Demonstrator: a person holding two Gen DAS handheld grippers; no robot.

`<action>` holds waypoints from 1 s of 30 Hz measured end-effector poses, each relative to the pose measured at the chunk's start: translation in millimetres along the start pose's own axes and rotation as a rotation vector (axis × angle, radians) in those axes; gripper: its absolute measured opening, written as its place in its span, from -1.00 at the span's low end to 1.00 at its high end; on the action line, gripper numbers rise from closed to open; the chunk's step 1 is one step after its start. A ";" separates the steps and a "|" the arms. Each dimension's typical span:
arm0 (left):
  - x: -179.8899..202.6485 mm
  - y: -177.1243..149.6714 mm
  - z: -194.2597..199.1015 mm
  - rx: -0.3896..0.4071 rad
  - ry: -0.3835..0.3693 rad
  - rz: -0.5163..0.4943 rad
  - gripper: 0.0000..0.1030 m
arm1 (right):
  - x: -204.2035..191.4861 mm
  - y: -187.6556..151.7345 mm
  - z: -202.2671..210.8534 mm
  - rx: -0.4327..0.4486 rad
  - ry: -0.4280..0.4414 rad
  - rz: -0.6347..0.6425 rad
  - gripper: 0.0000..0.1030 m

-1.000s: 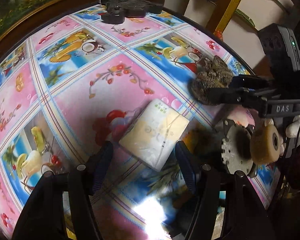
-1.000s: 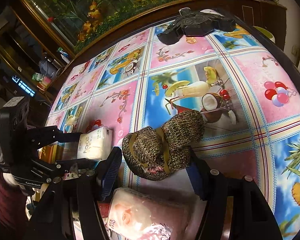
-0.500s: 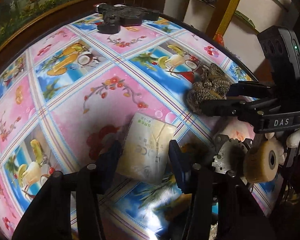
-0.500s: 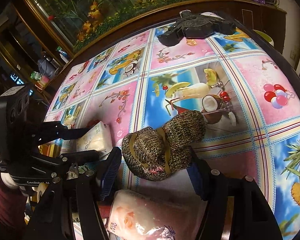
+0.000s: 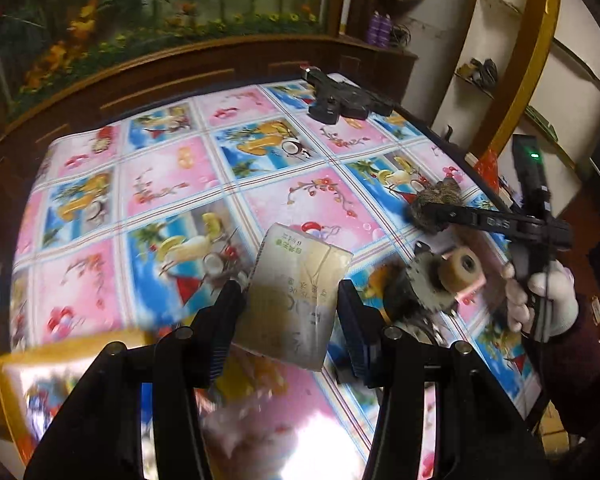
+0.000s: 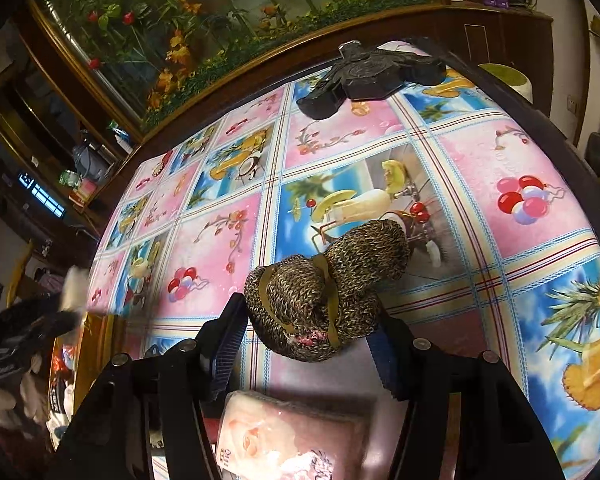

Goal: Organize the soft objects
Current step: 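Lift the tissue pack and knitted hat and carry them toward the tray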

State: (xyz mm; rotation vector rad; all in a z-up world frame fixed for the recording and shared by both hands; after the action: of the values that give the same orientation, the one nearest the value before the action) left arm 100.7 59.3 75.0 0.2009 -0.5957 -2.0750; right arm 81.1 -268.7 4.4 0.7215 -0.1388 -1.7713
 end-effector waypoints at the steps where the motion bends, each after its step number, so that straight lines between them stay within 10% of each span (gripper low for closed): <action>1: 3.0 -9.6 11.4 0.018 0.004 0.009 -0.08 | 1.3 -0.8 0.1 0.004 -0.005 -0.006 0.11; 30: 46.4 -158.9 118.6 0.228 0.291 0.207 -0.08 | -72.7 -156.6 158.7 0.122 -0.015 0.203 0.12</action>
State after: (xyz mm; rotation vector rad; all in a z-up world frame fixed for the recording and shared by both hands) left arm -87.6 130.9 104.8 0.5403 -0.6424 -1.7357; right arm -123.0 -192.7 91.4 0.7542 -0.3217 -1.5844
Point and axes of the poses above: each gripper's, at about its wrist camera, not at the fingertips, and z roughly against the way its jaws point, x to its right, y to its top, the point moved 4 cm from there along -z, roughly the way its jaws point, and after that the axes turned 8 degrees about -x, right-handed, at the moved point
